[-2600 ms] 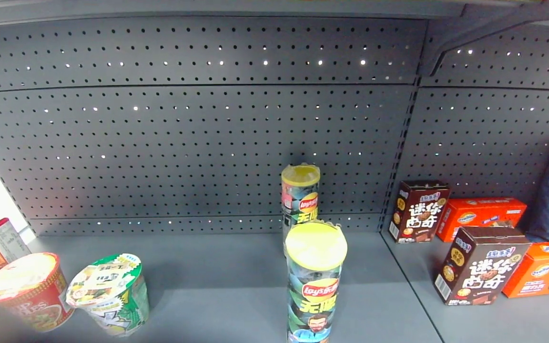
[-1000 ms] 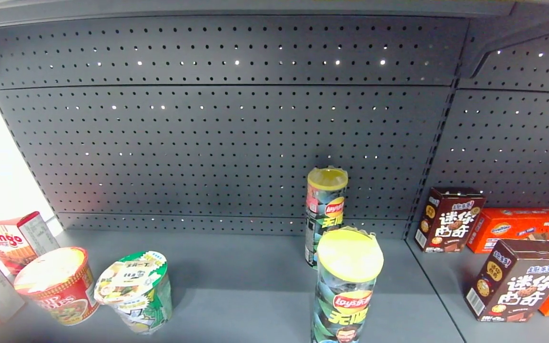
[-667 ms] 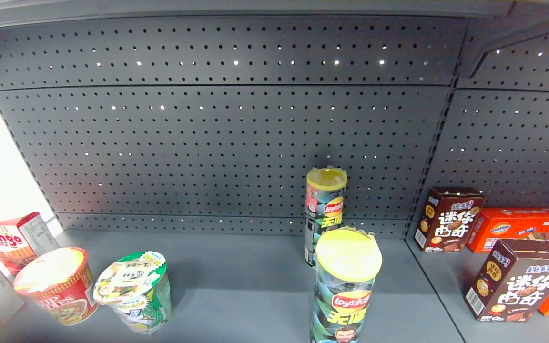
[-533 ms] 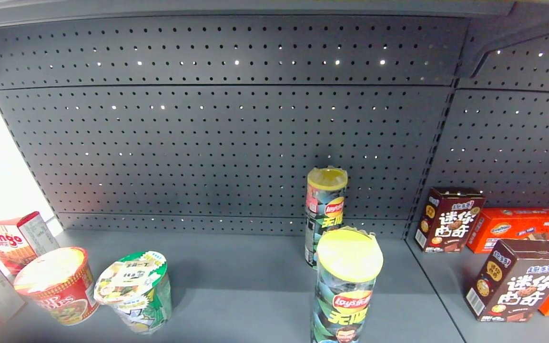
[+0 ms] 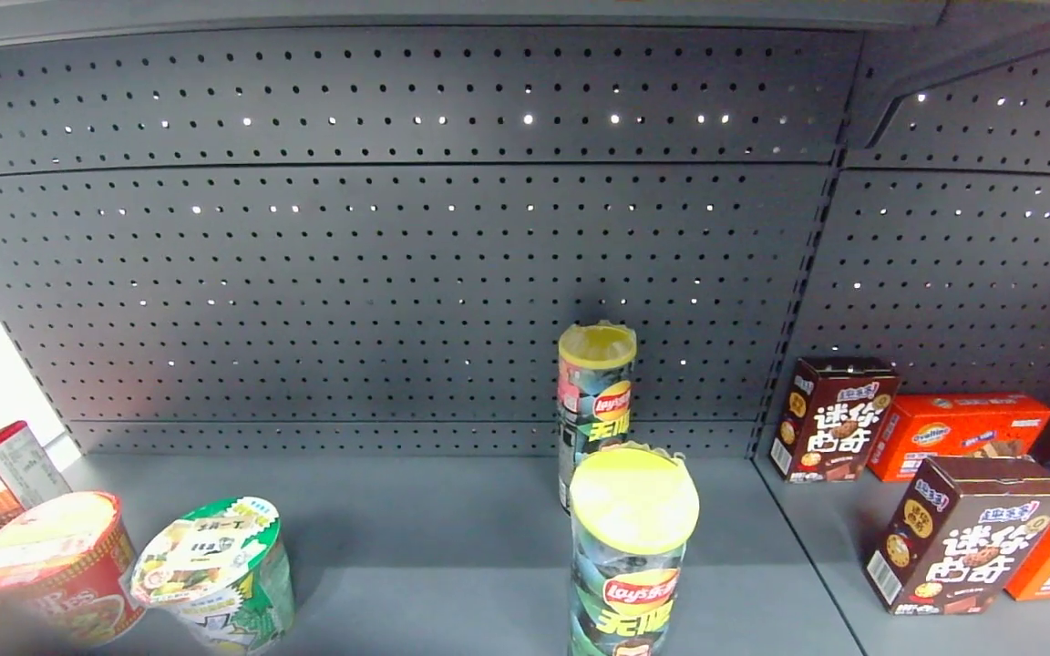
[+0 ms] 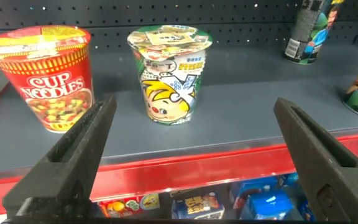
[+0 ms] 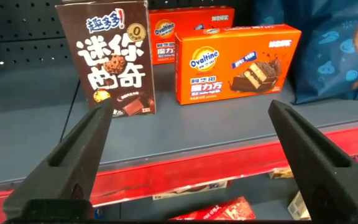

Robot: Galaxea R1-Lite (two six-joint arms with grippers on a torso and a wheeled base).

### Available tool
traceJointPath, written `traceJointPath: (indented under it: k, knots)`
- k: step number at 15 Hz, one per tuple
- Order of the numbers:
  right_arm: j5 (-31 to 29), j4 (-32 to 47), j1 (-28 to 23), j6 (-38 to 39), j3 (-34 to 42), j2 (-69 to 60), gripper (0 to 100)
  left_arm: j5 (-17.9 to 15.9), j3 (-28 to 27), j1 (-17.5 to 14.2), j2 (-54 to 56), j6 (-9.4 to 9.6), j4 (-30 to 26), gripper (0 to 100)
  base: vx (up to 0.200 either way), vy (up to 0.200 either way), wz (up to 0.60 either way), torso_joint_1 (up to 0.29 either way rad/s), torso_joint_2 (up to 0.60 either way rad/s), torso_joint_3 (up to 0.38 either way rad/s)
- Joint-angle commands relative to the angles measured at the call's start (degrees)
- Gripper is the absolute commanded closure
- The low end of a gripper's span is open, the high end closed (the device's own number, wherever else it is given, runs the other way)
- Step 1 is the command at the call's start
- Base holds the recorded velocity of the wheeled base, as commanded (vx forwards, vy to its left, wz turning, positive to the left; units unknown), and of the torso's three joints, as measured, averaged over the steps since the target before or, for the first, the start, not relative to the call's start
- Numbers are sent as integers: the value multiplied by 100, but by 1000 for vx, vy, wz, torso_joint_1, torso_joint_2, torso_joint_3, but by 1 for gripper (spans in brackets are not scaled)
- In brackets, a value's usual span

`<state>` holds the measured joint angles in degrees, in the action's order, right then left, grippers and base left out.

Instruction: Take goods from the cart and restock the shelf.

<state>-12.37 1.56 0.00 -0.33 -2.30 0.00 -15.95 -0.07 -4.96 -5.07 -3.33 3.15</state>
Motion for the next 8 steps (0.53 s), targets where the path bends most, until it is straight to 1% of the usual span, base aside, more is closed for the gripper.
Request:
traceJointPath:
  k: [1,2,3,4,5,6,8]
  knots:
    - [-2,2,0,-2,2,9,0,21,-1,-5,-11,8,2,0,0,-200,0,2,7,7]
    - [-2,2,0,-2,2,9,0,65,7,-14,-11,52,2,0,0,-200,0,7,2,2]
    - [-2,2,0,-2,2,9,0,65,-1,-5,-11,-1,2,0,0,-200,0,-7,-7,12]
    - [-2,2,0,-2,2,9,0,65,-1,-5,-11,-98,2,0,0,0,0,0,0,0]
    - [-2,2,0,-2,2,9,0,65,-1,-5,-11,-98,2,0,0,0,0,0,0,0]
    - [-2,2,0,-2,2,9,0,65,-1,-5,-11,-177,11,0,0,0,0,0,0,0]
    - [-2,2,0,-2,2,9,0,74,-1,-5,-11,-203,11,0,0,0,0,0,0,0]
